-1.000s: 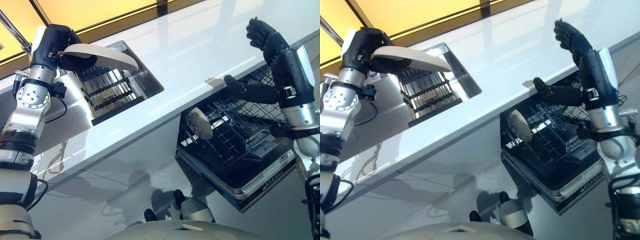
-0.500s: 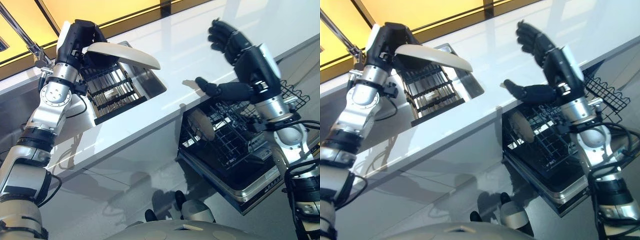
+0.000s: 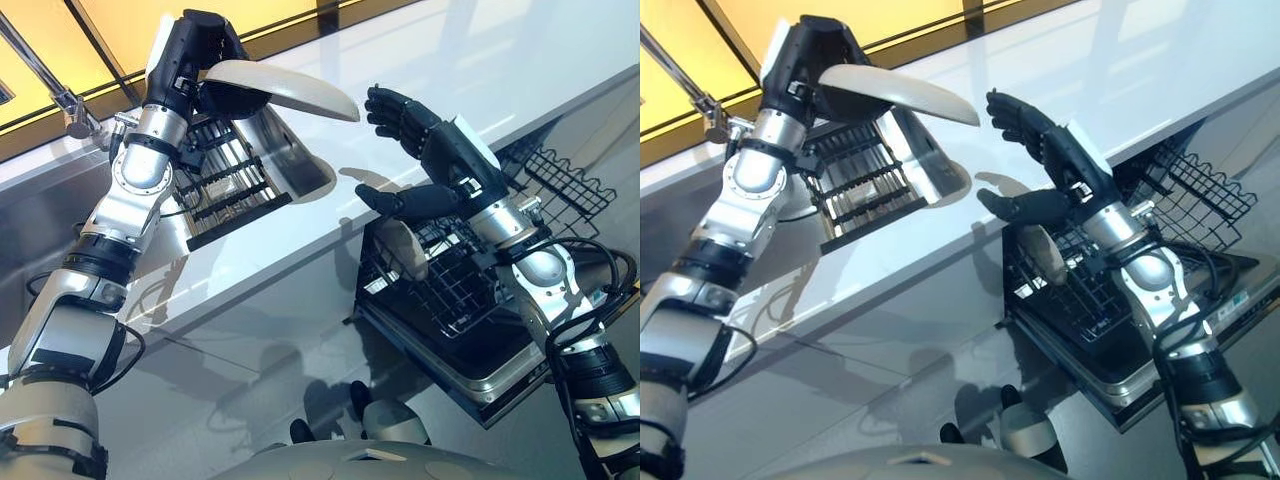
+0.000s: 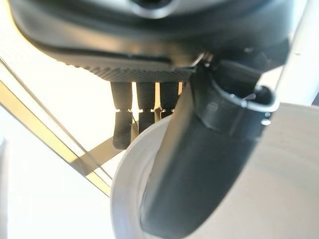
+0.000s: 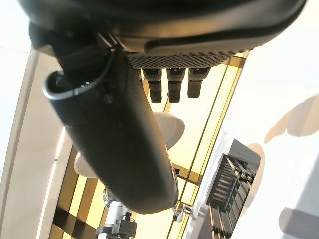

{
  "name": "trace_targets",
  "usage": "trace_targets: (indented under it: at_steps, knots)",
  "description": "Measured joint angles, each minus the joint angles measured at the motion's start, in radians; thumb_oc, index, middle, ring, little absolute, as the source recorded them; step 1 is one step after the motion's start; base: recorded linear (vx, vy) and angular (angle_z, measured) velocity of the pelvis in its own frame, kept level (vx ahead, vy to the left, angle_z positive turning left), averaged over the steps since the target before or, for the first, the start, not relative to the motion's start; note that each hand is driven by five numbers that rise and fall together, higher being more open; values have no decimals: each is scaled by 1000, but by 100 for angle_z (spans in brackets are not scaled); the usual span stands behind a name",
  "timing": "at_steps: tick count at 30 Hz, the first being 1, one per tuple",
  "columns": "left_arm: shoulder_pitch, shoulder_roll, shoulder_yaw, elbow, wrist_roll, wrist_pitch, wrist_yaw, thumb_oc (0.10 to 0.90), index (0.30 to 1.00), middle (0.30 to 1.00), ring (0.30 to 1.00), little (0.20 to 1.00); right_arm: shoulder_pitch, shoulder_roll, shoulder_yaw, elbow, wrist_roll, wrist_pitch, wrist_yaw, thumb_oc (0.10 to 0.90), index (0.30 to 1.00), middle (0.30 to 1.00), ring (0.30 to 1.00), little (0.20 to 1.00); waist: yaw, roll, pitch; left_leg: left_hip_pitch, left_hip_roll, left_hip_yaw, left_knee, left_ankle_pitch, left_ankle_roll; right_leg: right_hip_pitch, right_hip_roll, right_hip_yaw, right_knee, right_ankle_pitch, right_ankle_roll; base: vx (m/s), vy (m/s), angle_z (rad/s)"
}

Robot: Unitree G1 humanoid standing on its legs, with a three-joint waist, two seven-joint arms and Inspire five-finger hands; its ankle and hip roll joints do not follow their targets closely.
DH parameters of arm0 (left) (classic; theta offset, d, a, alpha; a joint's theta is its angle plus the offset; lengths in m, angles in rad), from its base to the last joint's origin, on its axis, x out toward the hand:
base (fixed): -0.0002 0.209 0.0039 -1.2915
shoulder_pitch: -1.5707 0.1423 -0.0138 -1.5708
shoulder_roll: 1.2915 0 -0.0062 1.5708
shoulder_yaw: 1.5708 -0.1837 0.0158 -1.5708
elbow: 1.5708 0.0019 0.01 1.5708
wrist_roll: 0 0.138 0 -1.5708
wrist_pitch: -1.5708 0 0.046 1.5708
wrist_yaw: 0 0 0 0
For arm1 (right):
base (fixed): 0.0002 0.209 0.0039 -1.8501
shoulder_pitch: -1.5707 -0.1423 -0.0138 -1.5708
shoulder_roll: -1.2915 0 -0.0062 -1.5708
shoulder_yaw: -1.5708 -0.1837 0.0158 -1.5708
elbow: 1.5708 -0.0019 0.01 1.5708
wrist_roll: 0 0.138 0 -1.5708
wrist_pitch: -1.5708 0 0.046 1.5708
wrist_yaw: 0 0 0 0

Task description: Pick up plates and place into dishwasher.

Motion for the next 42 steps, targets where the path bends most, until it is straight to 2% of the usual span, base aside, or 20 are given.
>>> trace_targets:
  at_steps: [14, 25, 26, 27, 28, 36, 42]
  knots:
    - [-9, -57, -34, 5, -23, 0, -16, 100, 300, 300, 300, 200, -103, -3, 23, 0, -39, 7, -29, 800, 900, 900, 900, 900, 6, 0, 0, 2, 0, 0, 1, 0, 0, 1, 1, 1, 0, 0, 0, 0, 0, 0]
    - [-9, -102, -35, 6, -23, 0, -46, 100, 300, 300, 300, 200, -118, -3, 23, 0, -97, 7, -52, 800, 900, 900, 900, 900, 10, 0, 0, 2, 0, 0, 0, 0, 0, 2, 0, 0, 0, 0, 0, 0, 0, 0]
    - [-9, -112, -35, 6, -23, 0, -46, 100, 300, 300, 300, 200, -123, -3, 24, 0, -97, 7, -52, 589, 719, 719, 719, 689, 11, 0, 0, 2, 0, 0, 0, 0, 0, 2, 1, 0, 0, 0, 0, 0, 0, 0]
    - [-9, -117, -35, 6, -23, 0, -47, 100, 300, 300, 300, 200, -127, -3, 25, 0, -97, 7, -52, 460, 608, 608, 608, 560, 10, 0, 0, 2, 0, 0, 0, 0, 0, 2, 1, 0, 0, 0, 0, 0, 0, 0]
    - [-9, -121, -35, 6, -23, 0, -49, 100, 300, 300, 300, 200, -131, -3, 26, 0, -96, 7, -52, 100, 300, 300, 300, 200, 10, 0, 0, 2, 0, 0, 0, 0, 0, 2, 1, 0, 0, 0, 0, 0, 0, 0]
    - [-8, -141, -43, 12, -23, 2, -84, 100, 300, 300, 300, 200, -145, -1, 38, 0, -95, 6, -93, 100, 300, 300, 300, 200, 12, 0, 0, 3, 1, 0, 0, 0, 0, 4, 0, -1, -1, 0, 0, 0, 0, 0]
    - [7, -165, -78, 17, -38, 1, -107, 100, 300, 300, 300, 200, -215, -3, 26, 37, -98, 7, -133, 100, 300, 300, 300, 200, 14, 0, 0, 4, 1, 0, 0, 0, 0, 5, 1, -1, -1, 0, 0, 0, 0, 0]
